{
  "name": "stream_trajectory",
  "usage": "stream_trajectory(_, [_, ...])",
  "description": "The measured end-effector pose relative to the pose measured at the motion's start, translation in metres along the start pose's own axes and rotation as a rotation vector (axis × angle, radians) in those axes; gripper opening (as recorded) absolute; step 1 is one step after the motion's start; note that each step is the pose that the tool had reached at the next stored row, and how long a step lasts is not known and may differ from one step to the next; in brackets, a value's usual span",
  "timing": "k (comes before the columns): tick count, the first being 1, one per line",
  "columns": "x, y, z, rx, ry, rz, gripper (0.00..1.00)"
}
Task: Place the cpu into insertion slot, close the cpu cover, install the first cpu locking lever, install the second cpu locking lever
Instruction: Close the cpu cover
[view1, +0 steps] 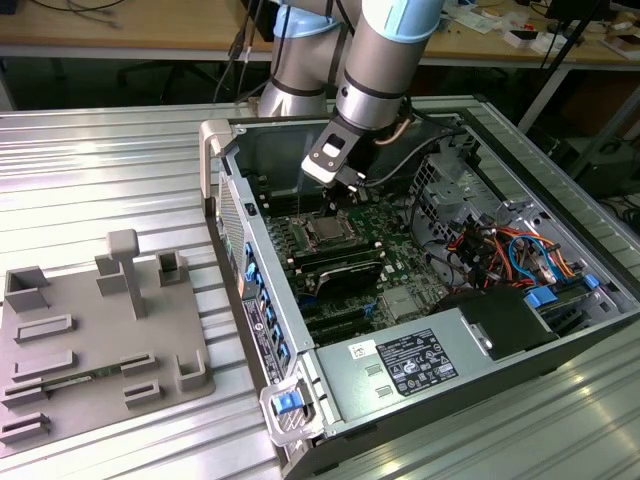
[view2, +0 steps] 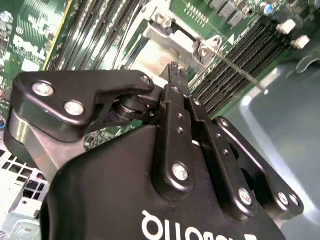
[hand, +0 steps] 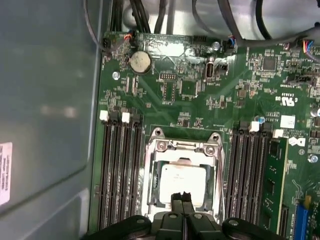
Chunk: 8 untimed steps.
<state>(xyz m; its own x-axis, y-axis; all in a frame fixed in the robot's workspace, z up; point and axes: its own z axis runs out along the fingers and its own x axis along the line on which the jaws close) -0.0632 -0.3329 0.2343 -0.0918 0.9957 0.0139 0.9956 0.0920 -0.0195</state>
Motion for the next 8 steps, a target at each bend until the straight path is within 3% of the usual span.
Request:
stream_trajectory(2, [0.0005,-0.0059,0.0048,0.0001,0.0,-0.002,0.11])
stream_trajectory(8, [0.001,-0.0125,0.0147,0.0004,0.0,-0.003,0.11])
